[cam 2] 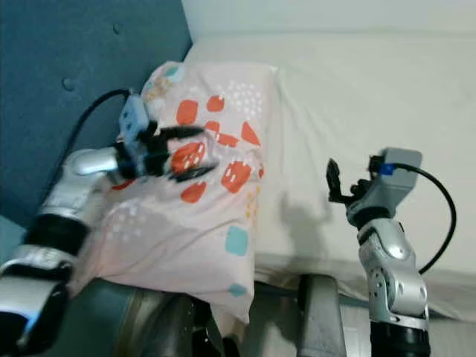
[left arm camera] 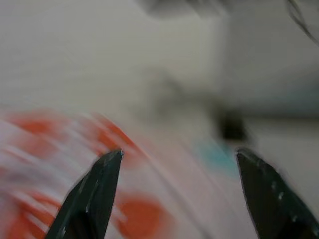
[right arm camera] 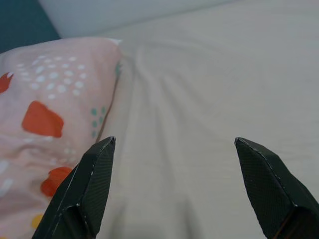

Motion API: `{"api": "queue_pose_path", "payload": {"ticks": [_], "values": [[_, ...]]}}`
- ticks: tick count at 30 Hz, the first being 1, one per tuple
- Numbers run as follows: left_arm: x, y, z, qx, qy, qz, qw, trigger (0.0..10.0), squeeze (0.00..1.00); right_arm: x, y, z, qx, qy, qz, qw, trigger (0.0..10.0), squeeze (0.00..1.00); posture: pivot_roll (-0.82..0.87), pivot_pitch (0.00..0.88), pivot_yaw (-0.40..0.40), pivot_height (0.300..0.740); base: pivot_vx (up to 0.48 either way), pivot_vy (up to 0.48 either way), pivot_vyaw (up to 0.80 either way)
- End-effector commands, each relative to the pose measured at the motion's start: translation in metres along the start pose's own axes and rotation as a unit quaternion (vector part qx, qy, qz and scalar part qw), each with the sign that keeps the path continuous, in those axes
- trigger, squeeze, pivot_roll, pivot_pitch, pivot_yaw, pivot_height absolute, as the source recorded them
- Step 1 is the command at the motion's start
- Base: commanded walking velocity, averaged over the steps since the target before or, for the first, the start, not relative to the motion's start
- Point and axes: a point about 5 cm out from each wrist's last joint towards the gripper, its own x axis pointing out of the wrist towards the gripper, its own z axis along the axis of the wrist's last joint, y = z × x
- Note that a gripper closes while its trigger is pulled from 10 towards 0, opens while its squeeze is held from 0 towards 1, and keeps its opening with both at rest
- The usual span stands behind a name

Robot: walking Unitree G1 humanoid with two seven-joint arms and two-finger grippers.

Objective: Clean up the room

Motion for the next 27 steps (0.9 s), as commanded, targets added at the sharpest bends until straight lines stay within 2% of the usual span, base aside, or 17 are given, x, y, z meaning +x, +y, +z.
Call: {"api": "queue_pose_path", "payload": {"ticks": [1, 2, 3, 6, 7, 8, 10, 11, 13, 14, 16, 18, 19, 21, 23, 25, 27], "values": [[-0.003, -0.021, -0.004, -0.005, 0.045, -0.103, 0.994, 10.0, 0.00, 0.000, 0.002, -0.002, -0.004, 0.000, 0.006, 1.000, 10.0, 0.00, -0.08, 0.166, 0.126, 0.580, 0.000, 0.000, 0.00], [-0.003, -0.021, -0.004, -0.005, 0.045, -0.103, 0.994, 10.0, 0.00, 0.000, 0.002, -0.002, -0.004, 0.000, 0.006, 1.000, 10.0, 0.00, -0.08, 0.166, 0.126, 0.580, 0.000, 0.000, 0.00], [-0.006, -0.037, -0.010, -0.017, 0.071, -0.151, 0.986, 10.0, 0.00, 0.000, 0.001, -0.001, -0.005, -0.001, 0.006, 1.000, 10.0, 0.00, -0.08, 0.166, 0.126, 0.580, 0.000, 0.000, 0.00], [-0.006, -0.037, -0.010, -0.017, 0.071, -0.151, 0.986, 10.0, 0.00, 0.000, 0.001, -0.001, -0.005, -0.001, 0.006, 1.000, 10.0, 0.00, -0.08, 0.166, 0.126, 0.580, 0.000, 0.000, 0.00], [-0.008, -0.053, -0.018, -0.035, 0.092, -0.188, 0.977, 10.0, 0.00, 0.001, 0.001, -0.001, -0.006, -0.002, 0.006, 1.000, 10.0, 0.00, -0.08, 0.158, 0.126, 0.580, 0.000, 0.000, 0.00], [-0.008, -0.053, -0.018, -0.035, 0.092, -0.188, 0.977, 10.0, 0.00, 0.001, 0.001, -0.001, -0.006, -0.002, 0.006, 1.000, 10.0, 0.00, -0.08, 0.158, 0.126, 0.580, 0.000, 0.000, 0.00], [-0.014, -0.096, -0.049, -0.084, 0.158, -0.263, 0.948, 10.0, 0.00, 0.002, 0.000, 0.000, -0.010, -0.002, 0.007, 1.000, 10.0, 0.00, -0.09, 0.154, 0.120, 0.580, 0.000, 0.000, 0.00], [-0.014, -0.096, -0.049, -0.084, 0.158, -0.263, 0.948, 10.0, 0.00, 0.002, 0.000, 0.000, -0.010, -0.002, 0.007, 1.000, 10.0, 0.00, -0.09, 0.154, 0.120, 0.580, 0.000, 0.000, 0.00], [-0.015, -0.126, -0.067, -0.115, 0.187, -0.307, 0.926, 10.0, 0.00, 0.002, -0.001, -0.001, -0.012, -0.001, 0.007, 1.000, 10.0, 0.00, -0.09, 0.156, 0.118, 0.580, 0.000, 0.000, 0.00], [-0.015, -0.126, -0.067, -0.115, 0.187, -0.307, 0.926, 10.0, 0.00, 0.002, -0.001, -0.001, -0.012, -0.001, 0.007, 1.000, 10.0, 0.00, -0.09, 0.156, 0.118, 0.580, 0.000, 0.000, 0.00], [-0.006, -0.138, -0.078, -0.127, 0.199, -0.313, 0.920, 10.0, 0.00, 0.002, -0.002, -0.001, -0.012, 0.000, 0.006, 1.000, 10.0, 0.00, -0.09, 0.158, 0.116, 0.580, 0.000, 0.000, 0.00], [0.009, -0.146, -0.100, -0.127, 0.237, -0.269, 0.925, 10.0, 0.00, 0.001, -0.001, -0.002, -0.012, 0.002, 0.006, 1.000, 10.0, 0.00, -0.09, 0.164, 0.112, 0.580, 0.000, 0.000, 0.00], [0.009, -0.146, -0.100, -0.127, 0.237, -0.269, 0.925, 10.0, 0.00, 0.001, -0.001, -0.002, -0.012, 0.002, 0.006, 1.000, 10.0, 0.00, -0.09, 0.164, 0.112, 0.580, 0.000, 0.000, 0.00], [0.016, -0.145, -0.108, -0.118, 0.250, -0.236, 0.932, 10.0, 0.00, 0.001, 0.000, -0.003, -0.012, 0.003, 0.007, 1.000, 10.0, 0.00, -0.09, 0.164, 0.112, 0.580, 0.000, 0.000, 0.00], [0.033, -0.127, -0.118, -0.081, 0.265, -0.122, 0.953, 10.0, 0.00, 0.001, 0.001, -0.004, -0.012, 0.006, 0.008, 1.000, 10.0, 0.00, -0.10, 0.168, 0.107, 0.580, 0.000, 0.000, 0.00], [0.040, -0.110, -0.122, -0.054, 0.287, -0.036, 0.956, 10.0, 0.00, 0.001, 0.002, -0.005, -0.013, 0.007, 0.010, 1.000, 10.0, 0.00, -0.10, 0.172, 0.105, 0.580, 0.000, 0.000, 0.00], [0.041, -0.105, -0.124, -0.039, 0.298, -0.017, 0.954, 10.0, 0.00, 0.000, 0.002, -0.005, -0.012, 0.008, 0.011, 1.000, 10.0, 0.00, -0.10, 0.176, 0.104, 0.580, 0.000, 0.000, 0.00]]}}
